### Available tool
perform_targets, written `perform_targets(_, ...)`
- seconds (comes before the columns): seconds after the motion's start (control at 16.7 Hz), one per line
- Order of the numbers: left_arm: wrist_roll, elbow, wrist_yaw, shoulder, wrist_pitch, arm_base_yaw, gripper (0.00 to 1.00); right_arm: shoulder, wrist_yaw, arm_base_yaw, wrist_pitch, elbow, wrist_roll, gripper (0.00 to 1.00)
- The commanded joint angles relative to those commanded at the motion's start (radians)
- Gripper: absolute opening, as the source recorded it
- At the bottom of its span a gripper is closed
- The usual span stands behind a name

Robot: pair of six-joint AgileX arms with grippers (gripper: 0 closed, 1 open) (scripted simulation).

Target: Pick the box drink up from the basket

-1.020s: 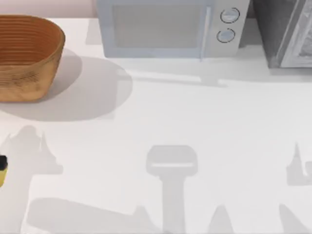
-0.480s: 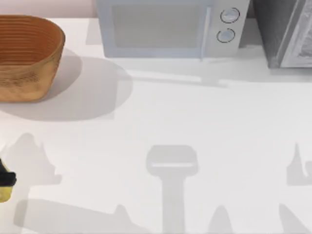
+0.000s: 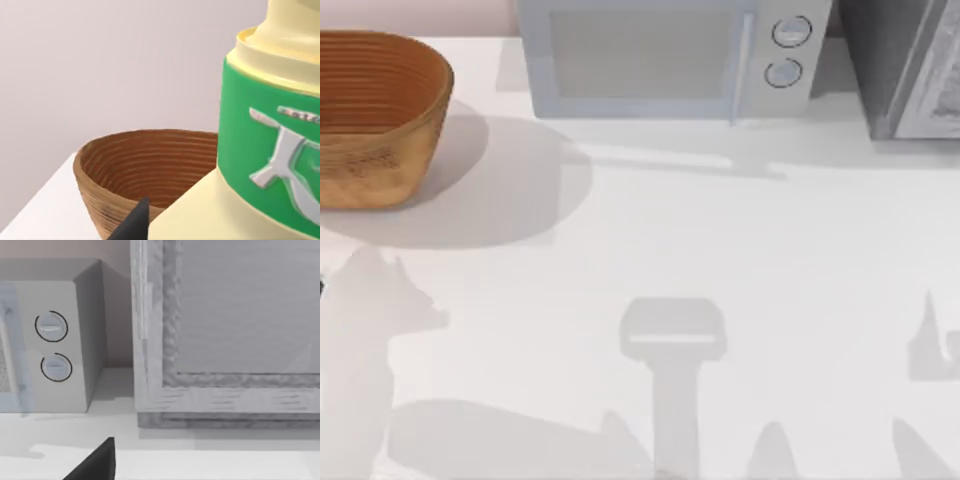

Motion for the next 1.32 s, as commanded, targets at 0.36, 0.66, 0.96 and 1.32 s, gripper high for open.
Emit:
perform_targets(0.36,-0.017,0.339,-0.5,0.514,0.243,-0.252,0.0,0.0,0.0,0.0,0.0,0.0,0.0,1.0)
perform_targets(0.66,-0.029,0.597,-0.958,1.007,0.446,-0.508,0.0,0.0,0.0,0.0,0.0,0.0,0.0,1.0)
perform_targets(0.96,-0.047,0.774,-1.335,1.429,0.596,-0.739,0.0,0.0,0.0,0.0,0.0,0.0,0.0,1.0)
perform_targets(1.32,-0.068,0.851,-1.529,1.65,0.671,-0.878,0.0,0.0,0.0,0.0,0.0,0.0,0.0,1.0)
